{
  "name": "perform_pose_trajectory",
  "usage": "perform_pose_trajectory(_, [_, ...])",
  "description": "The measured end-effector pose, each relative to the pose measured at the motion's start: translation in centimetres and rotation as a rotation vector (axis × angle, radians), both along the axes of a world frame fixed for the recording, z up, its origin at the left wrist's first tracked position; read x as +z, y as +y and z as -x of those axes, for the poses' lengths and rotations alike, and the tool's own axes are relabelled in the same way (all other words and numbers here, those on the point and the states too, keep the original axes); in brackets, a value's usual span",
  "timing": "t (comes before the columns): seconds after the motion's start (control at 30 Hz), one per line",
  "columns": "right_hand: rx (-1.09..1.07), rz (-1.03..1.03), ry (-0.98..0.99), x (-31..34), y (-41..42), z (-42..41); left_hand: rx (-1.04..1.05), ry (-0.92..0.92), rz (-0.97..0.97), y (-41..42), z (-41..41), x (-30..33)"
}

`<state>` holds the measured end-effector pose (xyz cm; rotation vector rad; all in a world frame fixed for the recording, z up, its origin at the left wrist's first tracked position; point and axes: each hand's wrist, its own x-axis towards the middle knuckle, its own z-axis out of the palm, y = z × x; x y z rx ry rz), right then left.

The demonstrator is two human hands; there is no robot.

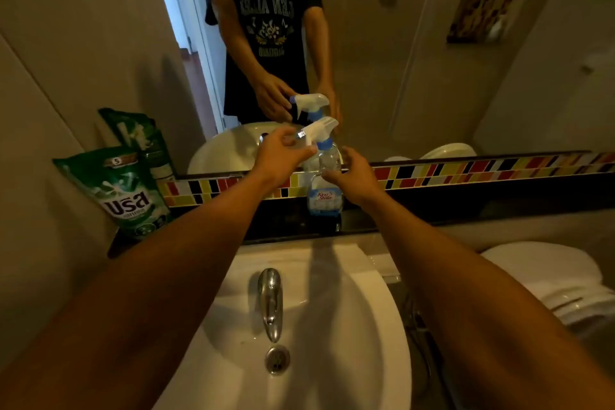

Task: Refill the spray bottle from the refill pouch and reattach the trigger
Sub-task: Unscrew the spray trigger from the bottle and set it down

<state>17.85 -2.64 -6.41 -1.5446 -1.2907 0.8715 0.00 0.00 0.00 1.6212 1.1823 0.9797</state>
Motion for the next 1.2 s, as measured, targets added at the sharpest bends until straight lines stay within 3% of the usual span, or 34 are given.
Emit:
perform_pose_trajectory(0.27, [0.033,0.047,0.114,-1.3,2.5,-0.6,0.008,-0.157,0.064,3.5,-2.2,-0.7])
perform_pose_trajectory(0.5, [0.075,0.037,0.072,-1.1,2.7,-1.1,0.009,-0.231,0.079,4.7,-2.4,-1.3])
perform_pose_trajectory(1.2, [0.046,0.028,-0.026,2.4,-1.2,-1.3,-0.004,-0.521,-0.027,4.4,5.6,9.2])
